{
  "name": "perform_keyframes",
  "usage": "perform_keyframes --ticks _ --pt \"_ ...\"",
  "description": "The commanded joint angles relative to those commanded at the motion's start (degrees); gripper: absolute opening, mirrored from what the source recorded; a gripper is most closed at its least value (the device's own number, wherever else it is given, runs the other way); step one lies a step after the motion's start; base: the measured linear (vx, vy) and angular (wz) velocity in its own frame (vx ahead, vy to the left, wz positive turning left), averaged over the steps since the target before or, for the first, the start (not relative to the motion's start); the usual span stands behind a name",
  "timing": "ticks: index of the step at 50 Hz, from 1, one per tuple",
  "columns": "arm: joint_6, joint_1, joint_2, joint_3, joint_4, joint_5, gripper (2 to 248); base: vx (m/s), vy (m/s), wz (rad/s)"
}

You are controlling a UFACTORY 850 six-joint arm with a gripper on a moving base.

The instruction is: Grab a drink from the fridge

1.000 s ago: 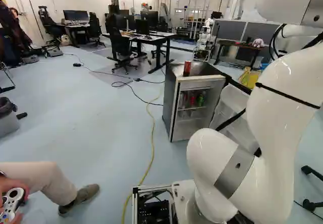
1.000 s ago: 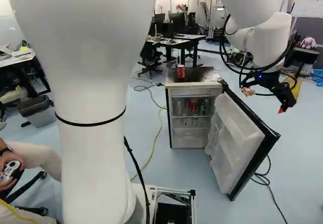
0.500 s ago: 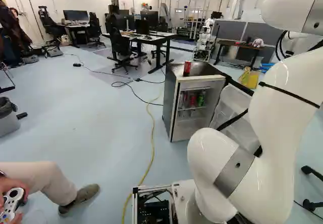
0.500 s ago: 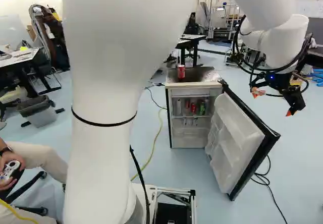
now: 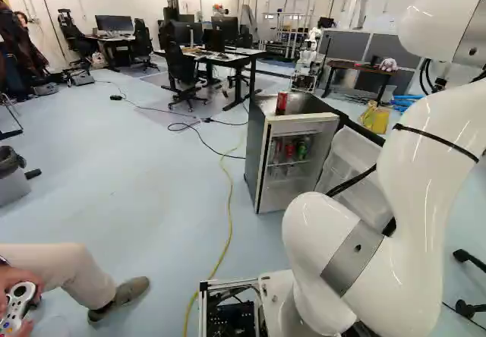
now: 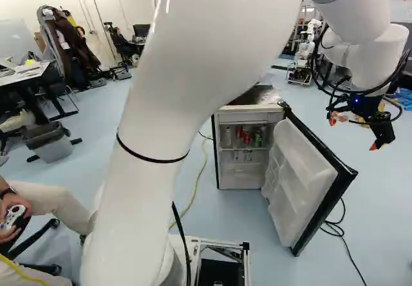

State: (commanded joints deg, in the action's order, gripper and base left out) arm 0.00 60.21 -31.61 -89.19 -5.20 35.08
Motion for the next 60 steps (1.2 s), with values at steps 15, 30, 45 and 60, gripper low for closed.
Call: perform_keyframes --ticks 15,30,45,60 --pt "0.0 0.21 -5.97 -6.01 -1.23 2.35 247 0.0 0.0 0.0" --pt "0.0 0.38 -11.54 -11.71 -2.44 4.51 247 0.0 0.0 0.0" --pt "0.0 0.45 -14.39 -13.48 -2.77 5.43 247 0.0 0.0 0.0" --pt "0.0 0.46 -16.59 -14.28 -2.77 5.43 247 0.0 0.0 0.0"
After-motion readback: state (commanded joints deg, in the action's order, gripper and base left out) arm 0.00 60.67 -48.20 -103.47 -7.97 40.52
